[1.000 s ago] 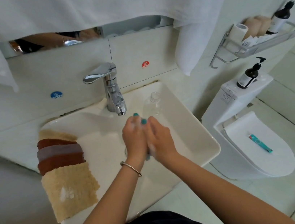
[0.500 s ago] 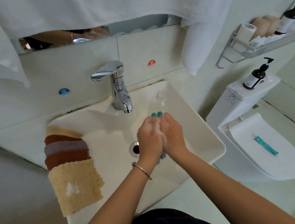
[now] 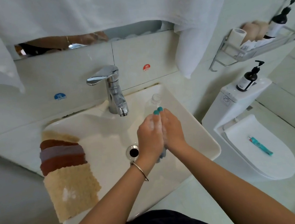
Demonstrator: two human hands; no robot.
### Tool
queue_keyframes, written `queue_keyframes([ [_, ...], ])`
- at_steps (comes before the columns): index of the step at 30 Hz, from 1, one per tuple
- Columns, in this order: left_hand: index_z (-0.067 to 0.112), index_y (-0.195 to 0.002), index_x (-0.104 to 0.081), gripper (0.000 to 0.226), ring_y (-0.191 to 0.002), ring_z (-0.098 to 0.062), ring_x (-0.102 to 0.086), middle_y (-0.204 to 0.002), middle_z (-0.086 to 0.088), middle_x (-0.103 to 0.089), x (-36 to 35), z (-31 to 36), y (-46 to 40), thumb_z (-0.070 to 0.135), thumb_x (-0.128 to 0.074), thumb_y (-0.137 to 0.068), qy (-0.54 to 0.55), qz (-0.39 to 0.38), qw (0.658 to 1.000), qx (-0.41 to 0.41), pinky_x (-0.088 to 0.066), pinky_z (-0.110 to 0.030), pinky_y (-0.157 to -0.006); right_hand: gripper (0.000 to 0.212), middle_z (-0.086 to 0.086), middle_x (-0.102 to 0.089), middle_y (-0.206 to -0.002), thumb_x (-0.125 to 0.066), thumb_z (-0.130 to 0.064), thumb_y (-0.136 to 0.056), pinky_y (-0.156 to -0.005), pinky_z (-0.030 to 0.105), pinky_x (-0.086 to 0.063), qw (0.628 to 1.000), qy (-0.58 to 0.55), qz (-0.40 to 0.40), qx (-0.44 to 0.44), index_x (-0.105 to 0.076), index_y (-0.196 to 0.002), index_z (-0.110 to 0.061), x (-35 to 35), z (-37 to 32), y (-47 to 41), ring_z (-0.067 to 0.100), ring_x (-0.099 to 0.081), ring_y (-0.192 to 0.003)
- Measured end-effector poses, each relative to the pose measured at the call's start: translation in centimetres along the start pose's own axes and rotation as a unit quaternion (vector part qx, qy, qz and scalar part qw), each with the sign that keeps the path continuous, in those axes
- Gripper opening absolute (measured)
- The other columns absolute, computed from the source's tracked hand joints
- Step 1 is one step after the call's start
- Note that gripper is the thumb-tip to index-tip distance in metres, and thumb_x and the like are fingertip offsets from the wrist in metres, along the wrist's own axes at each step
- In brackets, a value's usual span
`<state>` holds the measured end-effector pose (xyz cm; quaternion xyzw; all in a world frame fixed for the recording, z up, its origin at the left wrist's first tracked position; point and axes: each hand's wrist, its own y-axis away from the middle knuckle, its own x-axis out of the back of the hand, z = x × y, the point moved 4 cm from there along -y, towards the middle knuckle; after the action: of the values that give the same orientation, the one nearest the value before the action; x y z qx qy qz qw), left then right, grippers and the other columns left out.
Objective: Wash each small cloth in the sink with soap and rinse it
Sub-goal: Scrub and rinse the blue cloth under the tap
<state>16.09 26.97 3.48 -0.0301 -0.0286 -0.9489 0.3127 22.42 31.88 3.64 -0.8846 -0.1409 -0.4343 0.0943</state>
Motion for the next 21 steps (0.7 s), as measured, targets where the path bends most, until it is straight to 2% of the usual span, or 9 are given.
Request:
queue_keyframes([
  [3,0.018,-0.063,-0.05,0.041,-0.058,-0.015,-0.048,-0.059,0.002,-0.053,1.6,-0.8,-2.1,0.031,-0.045,-0.102,0.036,0.051,0.996,0.061,-0.041,-0.035,-0.063,0.024,0.006,-0.05,-0.072,-0.036,-0.033,-0.102,-0.064,0.043,-0.04,0.997,-0.057,-0.042,-0.019,-0.037,-0.08,-0.024,-0.9,-1.4,2.4,0.034,-0.049,-0.07],
  [5,0.016,-0.063,-0.049,0.043,-0.054,-0.012,-0.047,-0.058,0.001,-0.052,2.0,-1.0,-2.3,0.034,-0.044,-0.102,0.06,0.056,0.994,0.076,-0.04,-0.033,-0.06,0.031,0.014,-0.056,-0.072,-0.037,-0.033,-0.102,-0.068,0.049,-0.042,0.992,-0.114,-0.038,-0.027,-0.034,-0.073,-0.025,-1.0,-1.7,2.8,0.039,-0.054,-0.073],
  [7,0.013,-0.071,-0.058,0.041,-0.062,-0.015,-0.059,-0.066,-0.004,-0.063,1.1,-0.5,-1.2,0.035,-0.042,-0.102,0.026,0.014,0.999,0.044,-0.046,-0.032,-0.063,0.021,0.013,-0.06,-0.083,-0.042,-0.024,-0.101,-0.073,0.047,-0.046,0.99,-0.132,-0.011,-0.055,-0.048,-0.081,-0.021,-0.7,-0.9,1.3,0.035,-0.057,-0.08],
  [9,0.011,-0.073,-0.059,0.041,-0.065,-0.019,-0.06,-0.068,-0.006,-0.064,0.8,-0.3,-1.1,0.034,-0.042,-0.102,0.01,0.005,1.0,0.028,-0.046,-0.033,-0.065,0.01,0.007,-0.057,-0.083,-0.045,-0.016,-0.1,-0.068,0.043,-0.043,0.992,-0.114,0.001,-0.054,-0.05,-0.091,-0.015,-0.8,-0.6,1.1,0.026,-0.054,-0.075],
  [11,0.014,-0.063,-0.05,0.045,-0.057,-0.018,-0.048,-0.058,-0.001,-0.053,1.5,-0.6,-2.3,0.034,-0.043,-0.103,0.023,0.032,0.998,0.055,-0.039,-0.033,-0.062,0.022,0.001,-0.049,-0.066,-0.041,-0.027,-0.103,-0.061,0.045,-0.037,0.995,-0.095,-0.023,-0.019,-0.038,-0.081,-0.023,-0.9,-1.3,2.1,0.026,-0.049,-0.061],
  [13,0.014,-0.06,-0.047,0.047,-0.054,-0.017,-0.045,-0.053,-0.001,-0.05,1.4,-0.7,-2.3,0.034,-0.044,-0.102,0.034,0.033,0.996,0.071,-0.037,-0.032,-0.06,0.03,0.003,-0.048,-0.062,-0.037,-0.033,-0.103,-0.06,0.044,-0.04,0.995,-0.098,-0.024,-0.001,-0.032,-0.075,-0.026,-0.2,-1.2,2.4,0.03,-0.049,-0.06],
  [16,0.001,-0.078,-0.062,0.046,-0.06,-0.023,-0.058,-0.067,-0.017,-0.065,-0.6,0.0,-0.1,0.035,-0.042,-0.102,0.003,-0.033,0.999,0.026,-0.045,-0.031,-0.061,0.037,-0.001,-0.048,-0.063,-0.037,-0.035,-0.103,-0.066,0.044,-0.043,0.983,-0.157,0.029,-0.091,-0.036,-0.068,-0.024,0.8,0.9,0.7,0.02,-0.046,-0.061],
  [17,0.0,-0.08,-0.063,0.046,-0.061,-0.023,-0.059,-0.07,-0.019,-0.066,-0.8,0.0,-0.1,0.035,-0.042,-0.103,-0.004,-0.03,0.999,0.024,-0.045,-0.03,-0.061,0.036,-0.001,-0.049,-0.063,-0.037,-0.035,-0.103,-0.067,0.045,-0.043,0.981,-0.162,0.036,-0.101,-0.036,-0.068,-0.024,0.8,1.0,0.8,0.02,-0.045,-0.061],
  [21,0.014,-0.062,-0.049,0.045,-0.062,-0.022,-0.048,-0.058,-0.003,-0.053,0.3,-0.8,-2.1,0.035,-0.043,-0.102,0.029,0.035,0.996,0.079,-0.038,-0.035,-0.063,0.036,0.001,-0.045,-0.058,-0.039,-0.031,-0.102,-0.06,0.045,-0.039,0.992,-0.126,-0.01,-0.026,-0.029,-0.068,-0.028,0.1,-0.3,2.5,0.028,-0.045,-0.059],
])
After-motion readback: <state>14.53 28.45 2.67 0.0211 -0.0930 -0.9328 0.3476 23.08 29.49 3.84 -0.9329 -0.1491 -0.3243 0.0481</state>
